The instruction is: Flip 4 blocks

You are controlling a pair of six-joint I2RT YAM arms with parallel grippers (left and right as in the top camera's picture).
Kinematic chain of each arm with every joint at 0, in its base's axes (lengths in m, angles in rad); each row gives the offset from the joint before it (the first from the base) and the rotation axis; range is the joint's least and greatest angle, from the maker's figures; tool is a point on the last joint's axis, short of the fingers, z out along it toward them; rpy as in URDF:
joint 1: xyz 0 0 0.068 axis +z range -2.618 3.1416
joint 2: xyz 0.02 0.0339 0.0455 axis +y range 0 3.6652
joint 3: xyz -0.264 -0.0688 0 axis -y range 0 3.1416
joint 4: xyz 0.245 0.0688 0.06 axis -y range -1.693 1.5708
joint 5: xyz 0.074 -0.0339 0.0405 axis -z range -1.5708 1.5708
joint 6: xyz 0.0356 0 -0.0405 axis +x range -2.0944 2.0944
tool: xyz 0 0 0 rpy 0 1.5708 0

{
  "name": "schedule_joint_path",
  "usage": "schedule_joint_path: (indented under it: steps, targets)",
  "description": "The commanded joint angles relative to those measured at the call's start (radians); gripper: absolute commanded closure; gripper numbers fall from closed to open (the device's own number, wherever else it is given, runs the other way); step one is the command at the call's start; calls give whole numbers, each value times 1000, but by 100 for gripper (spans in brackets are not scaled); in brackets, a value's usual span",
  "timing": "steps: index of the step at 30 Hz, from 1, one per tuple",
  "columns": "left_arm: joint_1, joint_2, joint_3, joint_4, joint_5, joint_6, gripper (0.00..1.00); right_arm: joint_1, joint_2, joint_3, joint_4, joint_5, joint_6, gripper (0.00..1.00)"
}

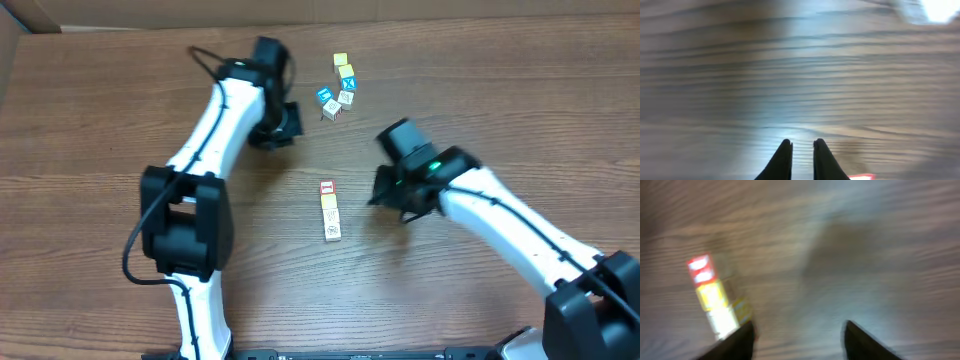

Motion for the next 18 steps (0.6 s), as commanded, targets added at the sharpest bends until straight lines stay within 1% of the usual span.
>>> schedule_joint_path:
  steps: [1,3,4,5,6,7,8,9,18]
  targets:
    - [63,6,21,-32,-39,-28,83,-86,-20,19,8,4,-184,19]
    - [92,6,21,-50,-39,-28,79,-132,-20,18,5,3,-184,0]
    - [105,6,21,-58,-39,-28,78,-151,-20,18,3,3,-184,0]
    - [114,6,21,-63,-39,-28,72,-170,-20,18,2,3,-184,0]
    - [124,6,21,-71,-39,-28,62,-185,-20,18,3,3,-184,0]
    - [130,6,21,-78,-39,-28,46,-199,-20,18,3,3,-184,0]
    - [136,6,21,-81,-39,-28,18,-209,-20,18,3,3,-184,0]
    - [138,6,21,-84,-39,-27,0,-216,-20,18,3,3,-184,0]
    - [138,6,21,-72,-39,-27,0,-232,-20,18,3,3,-184,0]
